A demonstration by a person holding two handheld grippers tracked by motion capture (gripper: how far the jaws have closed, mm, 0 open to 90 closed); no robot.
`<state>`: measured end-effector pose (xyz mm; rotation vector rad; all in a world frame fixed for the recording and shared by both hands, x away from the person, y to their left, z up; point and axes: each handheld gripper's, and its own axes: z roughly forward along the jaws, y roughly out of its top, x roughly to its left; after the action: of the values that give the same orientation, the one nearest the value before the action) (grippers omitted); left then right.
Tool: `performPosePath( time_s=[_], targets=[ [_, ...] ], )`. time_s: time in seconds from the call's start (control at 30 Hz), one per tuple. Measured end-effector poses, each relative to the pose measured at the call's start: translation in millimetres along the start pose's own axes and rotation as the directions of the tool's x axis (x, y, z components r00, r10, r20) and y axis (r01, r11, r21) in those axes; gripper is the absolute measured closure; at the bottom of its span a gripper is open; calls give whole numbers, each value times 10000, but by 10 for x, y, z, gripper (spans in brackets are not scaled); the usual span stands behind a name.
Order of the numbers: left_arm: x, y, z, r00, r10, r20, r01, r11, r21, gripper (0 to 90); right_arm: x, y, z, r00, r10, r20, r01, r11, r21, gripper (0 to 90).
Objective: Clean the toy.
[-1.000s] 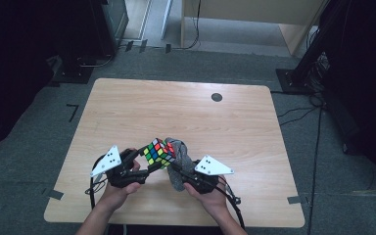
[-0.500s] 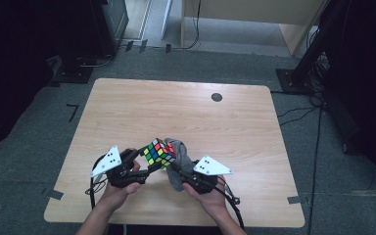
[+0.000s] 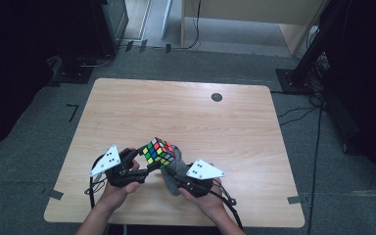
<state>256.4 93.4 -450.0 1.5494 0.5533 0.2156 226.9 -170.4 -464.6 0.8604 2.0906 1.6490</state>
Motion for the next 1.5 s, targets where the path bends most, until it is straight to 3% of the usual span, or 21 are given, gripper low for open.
performPosePath(
  time_s=[0.07,0.17,0.27,0.4,0.43,0.53,0.6,0.67,0.83,0.93,1.0,1.07,1.13,1.27,1.37,1.43,1.5],
  targets=[
    [1,-3,6,10000,4,-2,-4,10000,44,337,-42,8,-29,9995,296,91,-294,9993,-228,710],
    [1,-6,9,10000,-24,13,24,10000,28,337,15,-23,21,9992,214,-339,-215,9998,-16,706],
    [7,-3,0,10000,-31,-27,31,10000,30,337,152,-84,127,9958,-221,-888,269,9982,532,702],
    [16,4,-11,9999,-91,-69,90,9999,-55,337,168,-74,132,9952,-577,-785,632,9956,695,703],
    [17,5,-12,9999,-80,-73,80,10000,-48,337,143,-61,115,9964,-514,-672,556,9965,622,703],
    [15,-2,-5,10000,-50,-83,51,10000,39,337,-20,-5,6,9992,390,-130,-390,9992,-36,705],
    [12,-7,6,9999,-24,-100,25,9999,108,337,-74,0,-27,9980,630,-2,-630,9977,-257,704],
    [8,-13,14,10000,-47,-83,48,9999,107,337,-45,-11,-11,9987,479,-149,-481,9988,-124,700],
    [28,-3,-11,9998,-154,-144,154,9999,7,337,149,-86,136,9946,-179,-1024,245,9977,629,695],
    [28,4,-17,9997,-175,-141,174,9998,-73,337,167,-73,133,9946,-530,-887,594,9957,708,694],
    [22,4,-14,9999,-108,-133,108,9999,-31,337,102,-36,83,9979,-219,-604,245,9988,420,694],
    [14,-3,-2,9999,-74,-132,74,10000,52,337,-11,-10,14,9983,516,-268,-518,9986,-64,694],
    [6,-10,10,9999,-14,-134,16,9999,128,337,-60,-9,-14,9974,716,-100,-718,9971,-266,694],
    [7,-12,14,9999,-67,-98,68,9999,93,337,24,-37,45,9977,471,-490,-470,9989,33,684],
    [21,-5,-5,9999,-80,-149,81,9999,64,336,134,-77,122,9963,-53,-860,96,9987,497,683],
    [27,3,-16,9998,-130,-162,130,9999,-22,336,163,-76,128,9959,-420,-796,465,9973,564,686],
    [26,11,-20,9998,-122,-163,121,9999,-61,337,119,-40,87,9978,-341,-567,364,9986,390,692]
  ],
)
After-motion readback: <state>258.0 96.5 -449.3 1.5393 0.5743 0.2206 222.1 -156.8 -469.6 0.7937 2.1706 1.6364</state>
